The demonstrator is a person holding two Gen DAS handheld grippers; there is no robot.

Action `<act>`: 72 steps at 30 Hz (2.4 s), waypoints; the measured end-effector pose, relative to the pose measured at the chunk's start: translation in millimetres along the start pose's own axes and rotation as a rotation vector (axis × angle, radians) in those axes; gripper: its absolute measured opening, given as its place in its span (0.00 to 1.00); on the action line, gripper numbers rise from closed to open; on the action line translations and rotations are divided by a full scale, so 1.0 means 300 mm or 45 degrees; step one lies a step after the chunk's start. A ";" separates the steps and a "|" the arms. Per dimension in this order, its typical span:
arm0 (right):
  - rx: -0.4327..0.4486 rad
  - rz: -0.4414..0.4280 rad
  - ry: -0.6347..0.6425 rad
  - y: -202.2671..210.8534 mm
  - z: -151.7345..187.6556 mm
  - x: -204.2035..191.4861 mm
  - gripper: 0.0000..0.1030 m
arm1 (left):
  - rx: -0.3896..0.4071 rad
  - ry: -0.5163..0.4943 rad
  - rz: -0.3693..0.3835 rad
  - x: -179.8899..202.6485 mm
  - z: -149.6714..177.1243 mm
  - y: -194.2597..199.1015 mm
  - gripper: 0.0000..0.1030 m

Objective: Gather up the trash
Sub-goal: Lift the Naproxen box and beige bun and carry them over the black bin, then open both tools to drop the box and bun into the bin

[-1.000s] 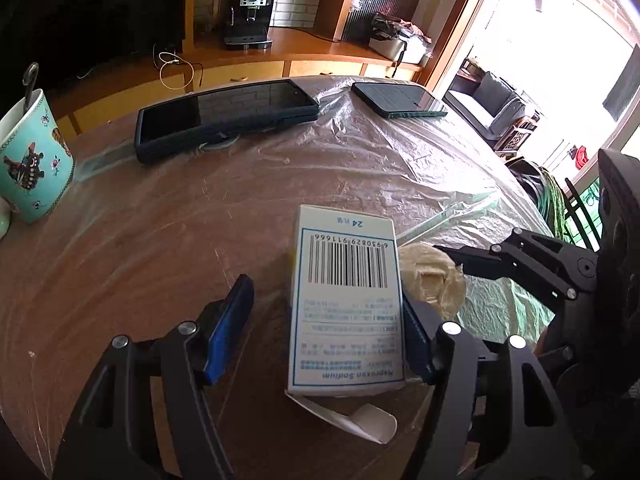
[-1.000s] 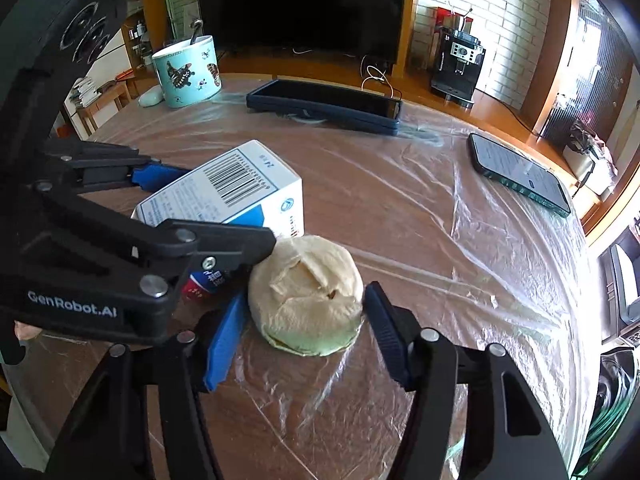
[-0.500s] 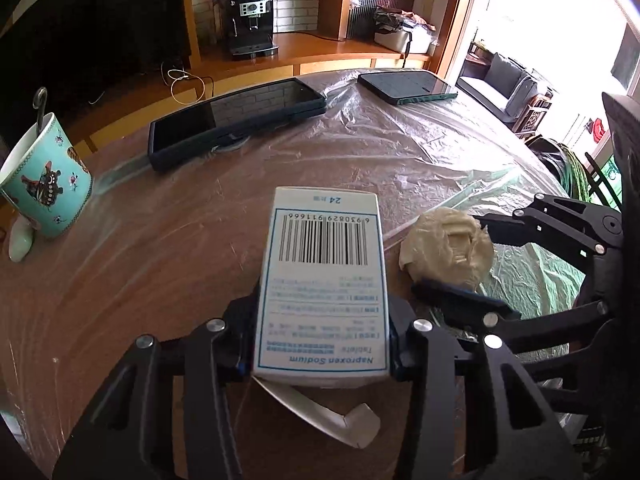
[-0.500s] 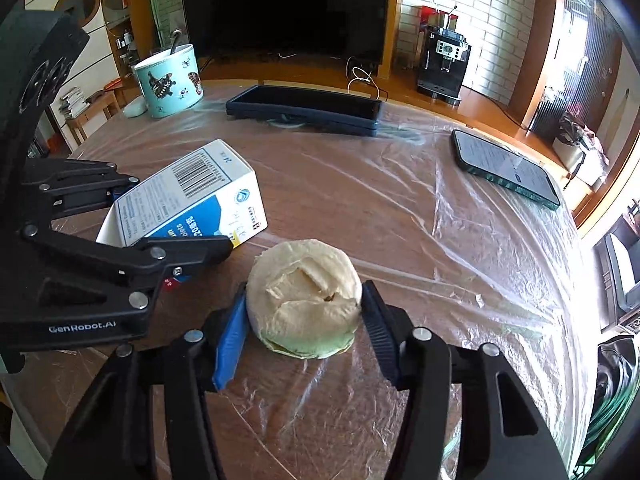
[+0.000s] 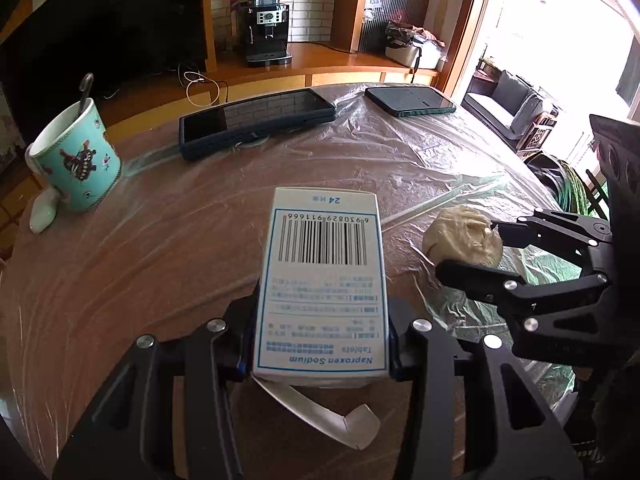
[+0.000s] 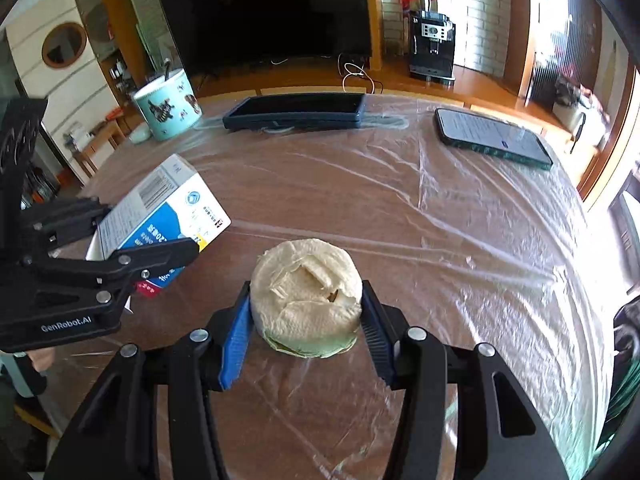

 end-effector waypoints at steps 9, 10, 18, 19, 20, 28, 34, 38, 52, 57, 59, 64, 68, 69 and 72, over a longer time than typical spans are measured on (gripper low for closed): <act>0.028 -0.039 0.014 0.074 0.055 -0.043 0.49 | 0.033 0.010 0.016 0.026 0.072 0.086 0.46; 0.034 -0.043 0.020 0.087 0.062 -0.051 0.49 | 0.037 0.010 0.020 0.028 0.078 0.095 0.46; 0.087 -0.078 0.093 0.196 0.134 -0.125 0.49 | 0.096 -0.012 0.032 0.071 0.171 0.204 0.46; 0.095 -0.084 0.104 0.210 0.145 -0.136 0.49 | 0.101 -0.013 0.034 0.074 0.185 0.215 0.46; 0.101 -0.090 0.115 0.224 0.157 -0.148 0.49 | 0.105 -0.013 0.036 0.077 0.197 0.224 0.46; 0.120 -0.126 0.159 0.301 0.247 -0.192 0.49 | 0.132 -0.008 0.053 0.094 0.305 0.294 0.46; 0.110 -0.163 0.187 0.340 0.338 -0.207 0.49 | 0.145 -0.015 0.067 0.106 0.400 0.343 0.46; 0.105 -0.185 0.215 0.362 0.400 -0.223 0.49 | 0.153 -0.050 0.081 0.125 0.467 0.373 0.47; 0.046 -0.245 0.377 0.380 0.643 -0.333 0.49 | 0.032 -0.191 0.151 0.248 0.682 0.355 0.47; -0.004 -0.252 0.392 0.353 0.701 -0.360 0.49 | -0.017 -0.212 0.162 0.274 0.716 0.313 0.47; -0.020 -0.239 0.403 0.339 0.713 -0.365 0.49 | -0.034 -0.221 0.151 0.281 0.730 0.297 0.47; -0.076 -0.220 0.413 0.297 0.757 -0.374 0.49 | -0.089 -0.237 0.131 0.292 0.760 0.243 0.47; -0.124 -0.199 0.410 0.245 0.784 -0.375 0.49 | -0.141 -0.250 0.102 0.303 0.798 0.196 0.47; -0.135 -0.195 0.408 0.232 0.791 -0.374 0.49 | -0.160 -0.255 0.098 0.305 0.807 0.176 0.47; -0.170 -0.167 0.405 0.184 0.806 -0.369 0.49 | -0.194 -0.259 0.072 0.308 0.825 0.136 0.47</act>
Point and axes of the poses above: each gripper's, at about its wrist camera, not at the fingertips, and y roughly against the way its jaws point, x to its right, z to its underside, the point moved 5 cm from there along -y, roughly the way its jaws point, and after that the axes turned 11 degrees about -x, right-handed, at the moved point
